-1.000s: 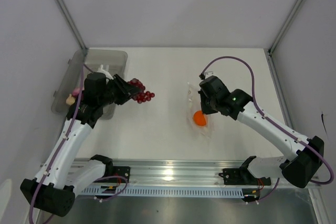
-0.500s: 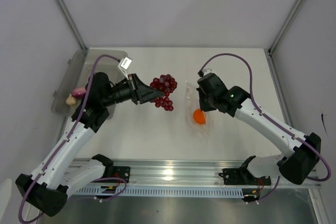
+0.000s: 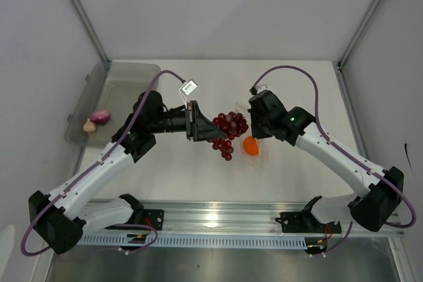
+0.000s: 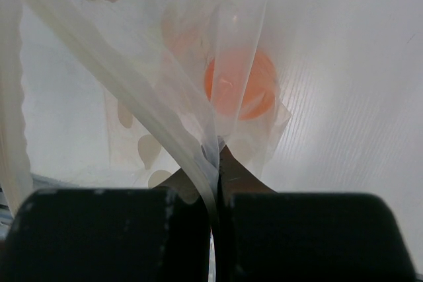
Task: Place the food in the zip-top bag and seal the zipper
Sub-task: Place the fake fruit in the zipper food storage bag.
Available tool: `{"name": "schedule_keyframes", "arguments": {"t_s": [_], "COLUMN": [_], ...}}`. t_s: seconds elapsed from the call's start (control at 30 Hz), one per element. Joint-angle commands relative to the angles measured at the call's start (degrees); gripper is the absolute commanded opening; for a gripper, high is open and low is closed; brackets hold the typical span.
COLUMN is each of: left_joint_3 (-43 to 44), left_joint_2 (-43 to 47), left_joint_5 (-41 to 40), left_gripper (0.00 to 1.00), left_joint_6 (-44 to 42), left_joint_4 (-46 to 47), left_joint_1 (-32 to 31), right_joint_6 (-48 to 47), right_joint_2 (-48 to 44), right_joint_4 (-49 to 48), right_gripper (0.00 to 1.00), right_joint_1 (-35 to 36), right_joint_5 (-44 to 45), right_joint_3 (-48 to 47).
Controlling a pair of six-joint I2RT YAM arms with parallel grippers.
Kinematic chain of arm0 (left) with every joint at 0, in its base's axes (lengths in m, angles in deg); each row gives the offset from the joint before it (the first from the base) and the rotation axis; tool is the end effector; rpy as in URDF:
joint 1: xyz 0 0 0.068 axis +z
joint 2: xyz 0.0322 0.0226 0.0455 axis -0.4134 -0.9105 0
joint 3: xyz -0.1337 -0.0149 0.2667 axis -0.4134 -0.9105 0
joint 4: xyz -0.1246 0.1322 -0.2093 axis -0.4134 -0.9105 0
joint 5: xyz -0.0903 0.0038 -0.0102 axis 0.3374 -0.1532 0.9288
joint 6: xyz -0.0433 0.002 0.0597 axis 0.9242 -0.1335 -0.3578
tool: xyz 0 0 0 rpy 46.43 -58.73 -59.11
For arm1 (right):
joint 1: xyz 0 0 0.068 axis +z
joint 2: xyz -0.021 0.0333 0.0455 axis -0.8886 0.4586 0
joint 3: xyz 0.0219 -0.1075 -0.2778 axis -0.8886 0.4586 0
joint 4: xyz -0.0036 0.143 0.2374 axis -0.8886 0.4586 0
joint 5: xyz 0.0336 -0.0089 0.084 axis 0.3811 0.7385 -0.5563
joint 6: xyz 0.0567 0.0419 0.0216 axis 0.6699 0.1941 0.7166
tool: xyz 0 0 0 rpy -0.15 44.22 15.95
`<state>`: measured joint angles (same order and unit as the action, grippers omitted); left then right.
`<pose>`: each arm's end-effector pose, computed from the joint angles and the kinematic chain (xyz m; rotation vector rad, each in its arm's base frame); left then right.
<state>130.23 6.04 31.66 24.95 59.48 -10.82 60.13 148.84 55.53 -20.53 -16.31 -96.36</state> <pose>0.1854 -0.1860 0.3894 0.5868 1.8608 -1.6411 0.2299 0.1881 0.3354 -0.3065 2.4285 0.2002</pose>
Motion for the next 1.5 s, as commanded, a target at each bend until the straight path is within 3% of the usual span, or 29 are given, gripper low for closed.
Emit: {"name": "schedule_keyframes", "arguments": {"t_s": [0.0, 0.43, 0.97, 1.07, 1.37, 1.43, 1.47], "left_joint_3": [1.8, 10.4, 24.5, 24.7, 21.8, 21.8, 21.7], "left_joint_2": [-1.9, -11.0, -22.6, -23.3, -19.0, -18.5, -18.3], "left_joint_5": [0.2, -13.7, -14.6, -15.1, -20.3, -20.8, -21.1], "left_gripper": [0.26, 0.25, 0.34, 0.39, 0.69, 0.7, 0.79], "left_joint_6": [-3.1, -9.6, -13.6, -13.7, -14.3, -14.5, -14.5], "left_joint_4": [1.6, -14.5, -28.1, -29.2, -27.7, -28.0, -28.1], "left_joint_1": [-2.0, -7.1, -12.2, -12.2, -12.3, -12.3, -12.3], "right_joint_6": [0.9, 2.2, 2.2, 2.2, 2.4, 2.4, 2.4], "right_joint_2": [-0.3, -3.1, -2.5, -2.7, -3.4, -3.4, -3.5], "right_joint_4": [-0.3, 0.2, -0.4, -0.2, -0.9, -0.7, -0.7], "right_gripper": [0.0, 0.0, 0.0, 0.0, 0.0, 0.0, 0.0], "right_joint_1": [-0.2, -0.3, -0.5, -0.6, -0.7, -0.7, -0.7], "right_joint_5": [0.0, -2.9, -4.4, -4.3, -4.4, -4.1, -4.0], "right_joint_3": [-3.0, -3.1, -2.8, -2.7, -1.3, -1.2, -1.2]}}
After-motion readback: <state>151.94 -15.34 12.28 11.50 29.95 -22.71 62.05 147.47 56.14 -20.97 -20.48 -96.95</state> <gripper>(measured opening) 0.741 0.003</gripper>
